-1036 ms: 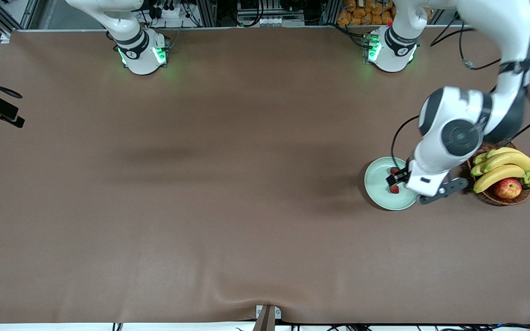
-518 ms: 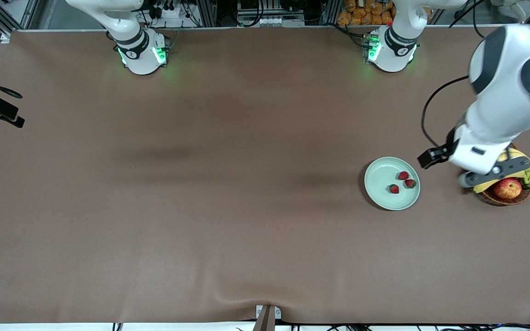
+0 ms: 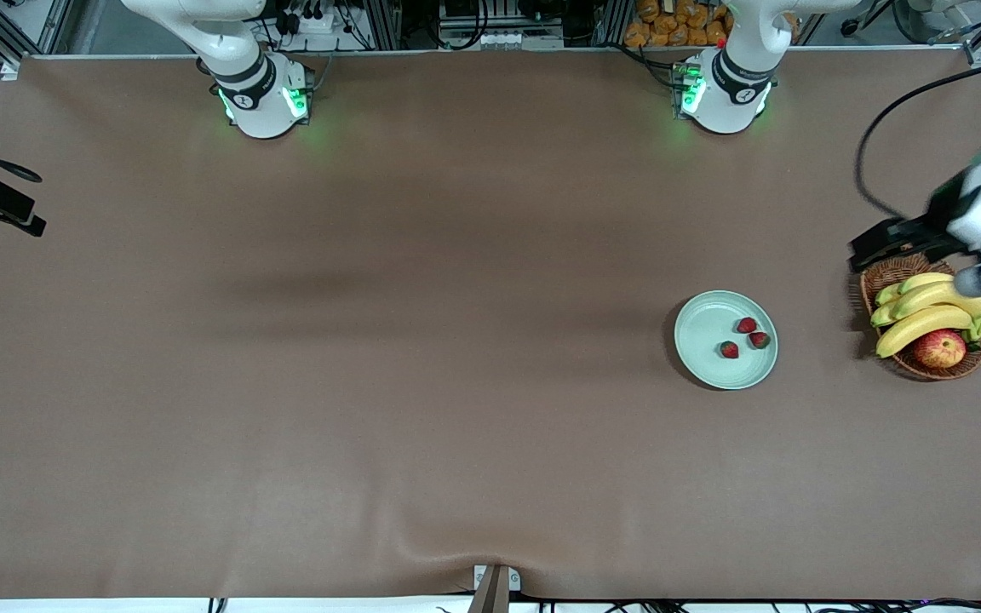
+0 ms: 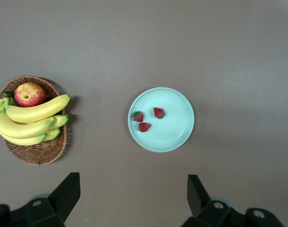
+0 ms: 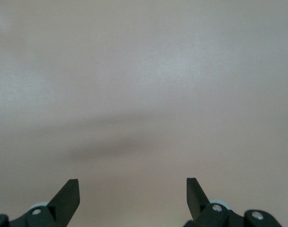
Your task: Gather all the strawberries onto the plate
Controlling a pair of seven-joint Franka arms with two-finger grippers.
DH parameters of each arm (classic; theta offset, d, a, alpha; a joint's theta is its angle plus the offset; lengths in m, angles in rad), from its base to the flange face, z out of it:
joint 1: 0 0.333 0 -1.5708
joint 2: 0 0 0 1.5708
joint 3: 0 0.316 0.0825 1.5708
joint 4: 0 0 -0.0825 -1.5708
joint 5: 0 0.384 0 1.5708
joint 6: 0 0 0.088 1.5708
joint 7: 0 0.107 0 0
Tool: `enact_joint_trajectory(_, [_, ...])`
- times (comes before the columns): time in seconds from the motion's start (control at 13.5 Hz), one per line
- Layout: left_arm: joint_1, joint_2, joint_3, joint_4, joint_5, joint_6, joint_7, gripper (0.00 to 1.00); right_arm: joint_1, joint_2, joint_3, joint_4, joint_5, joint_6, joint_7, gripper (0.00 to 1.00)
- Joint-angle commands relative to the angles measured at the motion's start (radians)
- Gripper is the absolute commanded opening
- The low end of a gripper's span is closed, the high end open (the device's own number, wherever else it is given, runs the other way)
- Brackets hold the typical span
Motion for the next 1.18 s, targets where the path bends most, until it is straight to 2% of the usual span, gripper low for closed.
enact_joint_trajectory(0.0, [0.014,-0.047,-0.005,-0.014,-0.023,-0.061,0.048,1.0,-0.002,-0.011,0.007,0.003,-0.017,-0.009,0.018,1.0])
enact_joint_trajectory(0.22, [0.028,-0.098,-0.007,-0.066,-0.024,-0.068,0.048,1.0,-0.002,-0.011,0.009,0.003,-0.017,-0.009,0.019,1.0])
enact_joint_trajectory(1.11, [0.036,-0.113,-0.016,-0.055,-0.009,-0.071,0.062,1.0,-0.002,-0.011,0.009,0.003,-0.017,-0.009,0.018,1.0])
